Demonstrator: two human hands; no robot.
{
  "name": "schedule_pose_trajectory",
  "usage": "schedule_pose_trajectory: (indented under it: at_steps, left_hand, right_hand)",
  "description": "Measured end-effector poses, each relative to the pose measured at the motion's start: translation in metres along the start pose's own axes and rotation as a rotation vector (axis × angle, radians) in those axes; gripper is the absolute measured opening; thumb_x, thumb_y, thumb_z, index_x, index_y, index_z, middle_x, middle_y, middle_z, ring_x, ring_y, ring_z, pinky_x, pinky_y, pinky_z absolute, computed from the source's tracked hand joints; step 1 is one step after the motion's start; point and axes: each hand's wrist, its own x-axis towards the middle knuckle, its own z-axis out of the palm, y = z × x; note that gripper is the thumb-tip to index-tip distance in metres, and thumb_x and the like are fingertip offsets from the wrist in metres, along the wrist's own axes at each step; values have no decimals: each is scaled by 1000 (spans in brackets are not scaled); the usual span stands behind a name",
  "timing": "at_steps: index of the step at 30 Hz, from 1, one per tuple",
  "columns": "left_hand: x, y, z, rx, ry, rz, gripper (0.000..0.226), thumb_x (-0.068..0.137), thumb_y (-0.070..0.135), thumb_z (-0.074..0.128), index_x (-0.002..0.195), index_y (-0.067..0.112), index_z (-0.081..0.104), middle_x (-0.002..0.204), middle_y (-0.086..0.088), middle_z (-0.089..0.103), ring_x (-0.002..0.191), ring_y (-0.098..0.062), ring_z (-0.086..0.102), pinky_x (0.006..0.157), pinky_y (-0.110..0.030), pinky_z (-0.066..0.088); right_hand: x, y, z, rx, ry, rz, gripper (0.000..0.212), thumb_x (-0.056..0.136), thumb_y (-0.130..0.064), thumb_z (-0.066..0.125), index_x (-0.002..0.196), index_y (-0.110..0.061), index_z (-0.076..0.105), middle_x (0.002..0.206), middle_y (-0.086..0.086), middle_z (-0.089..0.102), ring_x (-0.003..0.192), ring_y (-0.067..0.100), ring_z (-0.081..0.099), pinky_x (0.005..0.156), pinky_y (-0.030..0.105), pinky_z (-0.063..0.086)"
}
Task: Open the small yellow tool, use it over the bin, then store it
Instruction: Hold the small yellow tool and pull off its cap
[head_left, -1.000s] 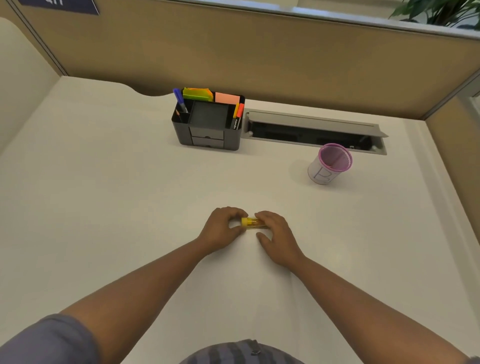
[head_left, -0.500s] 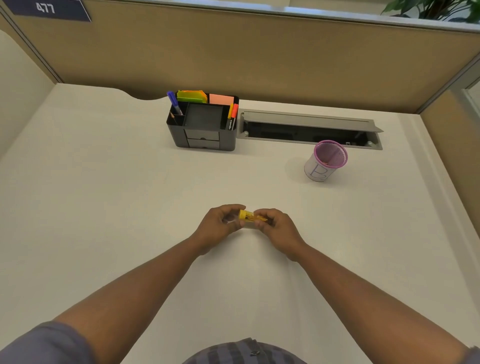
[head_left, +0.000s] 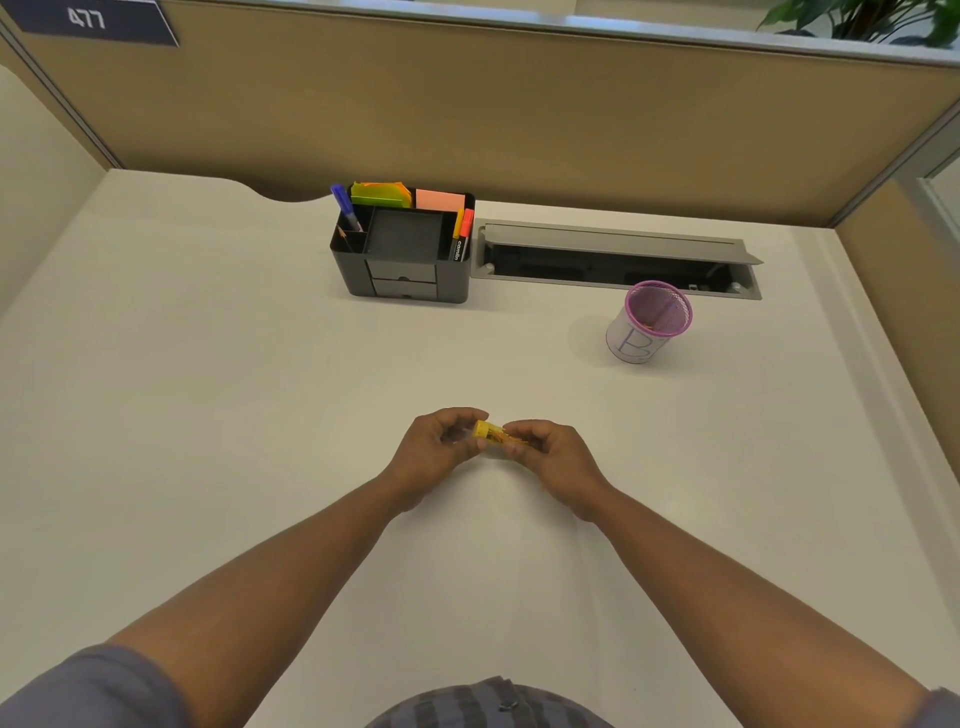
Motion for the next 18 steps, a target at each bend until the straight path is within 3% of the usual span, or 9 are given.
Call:
schedule_pose_trajectory:
  at_steps: [5, 10, 18]
  left_hand:
    - [1, 0, 1, -14, 5, -1, 31, 84, 9, 79, 108, 29, 76, 91, 13, 70, 89, -10, 61, 92, -34, 52]
    - [2, 0, 0, -23, -5, -9, 27, 85, 7, 78, 108, 22, 76, 95, 0, 71, 86, -13, 64, 87, -30, 54]
    - [2, 3, -1, -16, -28, -24, 25, 86, 5, 77, 106, 20, 75, 88, 9, 69, 82, -10, 62, 85, -27, 53]
  right_hand:
    - [3, 1, -2, -21, -19, 0, 26, 93, -17, 72, 119, -16, 74, 115, -1, 77, 110, 15, 70, 103, 36, 54]
    - [4, 0, -2, -44, -38, -10, 24, 94, -17, 70, 118, -18, 75, 114, -2, 77, 110, 16, 70, 101, 33, 54]
    - [4, -1, -3, -41, -48, 3, 23, 94, -15, 70, 116, -17, 75, 113, 0, 77, 109, 18, 70, 97, 30, 53]
